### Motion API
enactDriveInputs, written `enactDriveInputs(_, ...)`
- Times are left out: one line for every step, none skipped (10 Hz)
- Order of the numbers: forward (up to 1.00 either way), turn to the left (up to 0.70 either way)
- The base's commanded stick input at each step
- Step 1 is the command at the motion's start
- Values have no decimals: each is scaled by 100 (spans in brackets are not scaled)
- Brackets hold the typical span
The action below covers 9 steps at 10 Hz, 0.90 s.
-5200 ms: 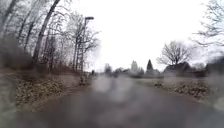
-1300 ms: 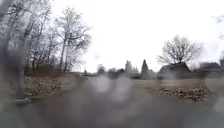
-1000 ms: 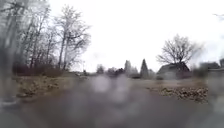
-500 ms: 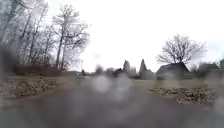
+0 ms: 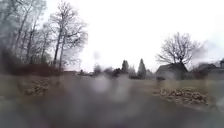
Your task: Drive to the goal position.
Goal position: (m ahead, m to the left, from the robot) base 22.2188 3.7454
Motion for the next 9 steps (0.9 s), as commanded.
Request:
enactDriveInputs(100,0)
enactDriveInputs(100,0)
enactDriveInputs(100,0)
enactDriveInputs(100,0)
enactDriveInputs(100,0)
enactDriveInputs(100,0)
enactDriveInputs(100,4)
enactDriveInputs(100,40)
enactDriveInputs(100,40)
